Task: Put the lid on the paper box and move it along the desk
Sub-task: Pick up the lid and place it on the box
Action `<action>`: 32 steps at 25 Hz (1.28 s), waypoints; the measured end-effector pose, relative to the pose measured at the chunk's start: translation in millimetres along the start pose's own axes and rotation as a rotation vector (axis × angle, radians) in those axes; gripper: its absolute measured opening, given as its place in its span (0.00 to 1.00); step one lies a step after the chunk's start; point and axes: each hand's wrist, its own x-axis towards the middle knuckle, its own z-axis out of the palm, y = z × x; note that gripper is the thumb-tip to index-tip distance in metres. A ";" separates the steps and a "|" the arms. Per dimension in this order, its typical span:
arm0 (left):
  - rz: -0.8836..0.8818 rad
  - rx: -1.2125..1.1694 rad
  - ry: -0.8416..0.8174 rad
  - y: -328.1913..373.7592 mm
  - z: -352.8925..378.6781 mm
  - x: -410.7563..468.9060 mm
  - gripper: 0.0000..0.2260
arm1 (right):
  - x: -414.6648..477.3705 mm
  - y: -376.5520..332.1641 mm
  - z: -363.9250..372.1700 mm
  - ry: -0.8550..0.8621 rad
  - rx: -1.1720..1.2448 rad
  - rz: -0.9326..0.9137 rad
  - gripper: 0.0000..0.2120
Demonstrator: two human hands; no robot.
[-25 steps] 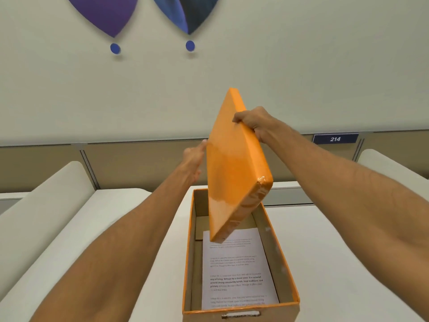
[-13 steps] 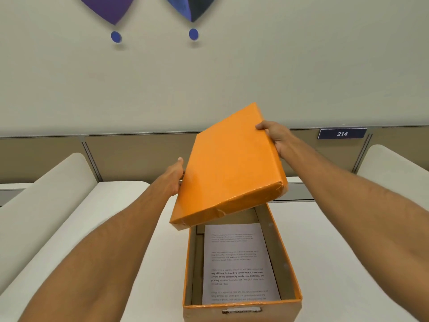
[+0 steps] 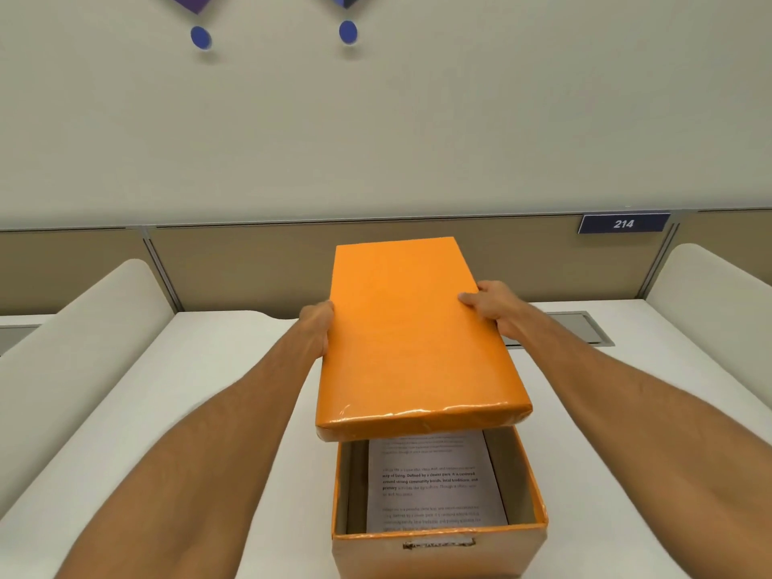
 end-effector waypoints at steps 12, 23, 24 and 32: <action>-0.025 0.259 0.045 -51.8 7.9 16.9 0.22 | 6.9 50.3 13.5 -0.001 -0.124 0.159 0.19; 0.035 0.495 0.032 -63.3 13.8 15.2 0.20 | 4.6 68.6 12.5 0.040 -0.324 0.190 0.19; 0.011 0.490 0.021 -65.3 11.6 15.3 0.20 | 1.2 68.0 13.1 0.035 -0.339 0.197 0.20; -0.051 0.500 -0.041 -78.4 1.7 4.1 0.20 | -38.5 71.3 11.7 0.008 -0.384 0.243 0.20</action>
